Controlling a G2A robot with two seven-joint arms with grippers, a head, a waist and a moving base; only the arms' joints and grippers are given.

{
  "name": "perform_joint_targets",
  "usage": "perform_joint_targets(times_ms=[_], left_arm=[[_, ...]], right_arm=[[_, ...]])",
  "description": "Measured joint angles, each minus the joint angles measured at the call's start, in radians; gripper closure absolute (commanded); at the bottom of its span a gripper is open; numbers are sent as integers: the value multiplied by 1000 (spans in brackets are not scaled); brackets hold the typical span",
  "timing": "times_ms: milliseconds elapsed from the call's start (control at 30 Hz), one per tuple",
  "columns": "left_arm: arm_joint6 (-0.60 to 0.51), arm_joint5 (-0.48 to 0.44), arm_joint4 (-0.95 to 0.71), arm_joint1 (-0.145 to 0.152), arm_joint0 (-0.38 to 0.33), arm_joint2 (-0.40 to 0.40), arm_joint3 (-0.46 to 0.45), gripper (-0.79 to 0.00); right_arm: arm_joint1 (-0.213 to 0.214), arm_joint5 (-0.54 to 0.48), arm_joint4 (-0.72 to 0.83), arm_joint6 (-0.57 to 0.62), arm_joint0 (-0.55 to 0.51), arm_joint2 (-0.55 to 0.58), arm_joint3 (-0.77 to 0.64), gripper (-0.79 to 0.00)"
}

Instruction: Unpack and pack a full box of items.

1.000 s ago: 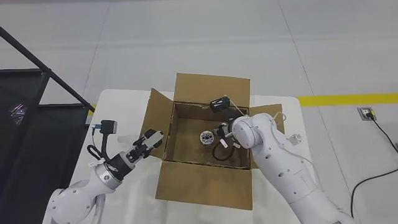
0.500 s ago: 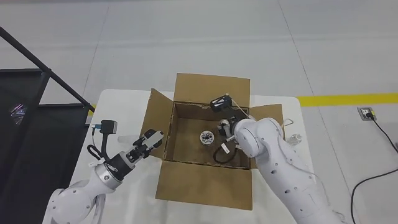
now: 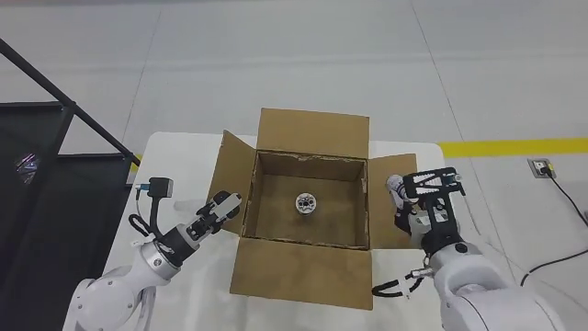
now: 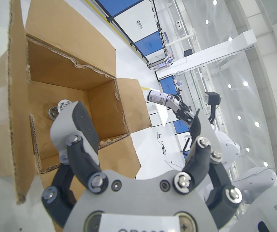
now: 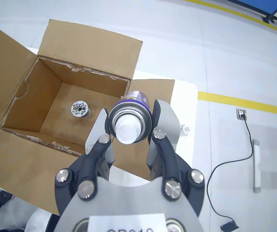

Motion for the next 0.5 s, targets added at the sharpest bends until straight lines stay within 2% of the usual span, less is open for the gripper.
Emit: perform_joint_targets(times_ms=[100, 200, 333, 500], left_arm=[[0, 0, 0, 0, 0, 0, 0, -785], [0, 0, 0, 0, 0, 0, 0, -785], [0, 0, 0, 0, 0, 0, 0, -785], [0, 0, 0, 0, 0, 0, 0, -785]], right_arm=[[3, -1, 34, -9, -79, 49, 6, 0], [2, 53, -10, 2, -145, 73, 5, 0], [-1, 111, -34, 8, -194, 71, 5, 0], [-5, 126, 0, -17, -230, 77, 5, 0]])
